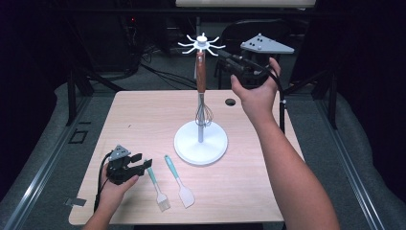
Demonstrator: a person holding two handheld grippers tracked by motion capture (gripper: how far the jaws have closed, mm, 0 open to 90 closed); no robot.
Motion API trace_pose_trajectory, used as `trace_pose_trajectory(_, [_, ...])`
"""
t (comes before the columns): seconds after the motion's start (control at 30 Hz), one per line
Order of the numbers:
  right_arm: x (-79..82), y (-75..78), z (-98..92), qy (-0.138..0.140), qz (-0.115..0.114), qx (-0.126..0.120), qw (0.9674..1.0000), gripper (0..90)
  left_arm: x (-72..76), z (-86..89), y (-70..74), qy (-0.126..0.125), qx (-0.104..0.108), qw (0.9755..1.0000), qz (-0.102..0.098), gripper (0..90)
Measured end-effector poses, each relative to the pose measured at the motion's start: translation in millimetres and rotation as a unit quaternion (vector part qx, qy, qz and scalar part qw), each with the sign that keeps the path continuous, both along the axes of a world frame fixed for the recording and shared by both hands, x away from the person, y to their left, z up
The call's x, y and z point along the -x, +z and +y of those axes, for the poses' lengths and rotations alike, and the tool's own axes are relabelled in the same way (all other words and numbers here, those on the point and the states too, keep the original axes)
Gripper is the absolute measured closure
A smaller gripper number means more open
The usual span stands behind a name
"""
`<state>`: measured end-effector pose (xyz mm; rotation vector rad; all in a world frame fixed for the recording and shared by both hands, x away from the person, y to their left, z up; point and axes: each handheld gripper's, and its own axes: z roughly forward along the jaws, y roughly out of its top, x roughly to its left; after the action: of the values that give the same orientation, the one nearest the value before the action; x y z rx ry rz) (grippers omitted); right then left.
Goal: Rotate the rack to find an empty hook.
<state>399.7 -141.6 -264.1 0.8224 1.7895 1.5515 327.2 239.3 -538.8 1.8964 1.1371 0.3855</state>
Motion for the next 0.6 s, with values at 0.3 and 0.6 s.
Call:
trace_pose_trajectory(0.3, [8.3, -1.3, 20.0, 0.014, -0.009, 0.015, 0.9997, 90.0, -0.6, 0.9, 0.5, -0.002, -0.001, 1.0000, 0.003, 45.8])
trace_pose_trajectory(0.6, [13.1, -1.5, 26.3, 0.013, -0.011, 0.019, 0.9997, 89.1, -0.3, 0.6, 0.3, 0.001, 0.002, 1.0000, -0.001, 45.8])
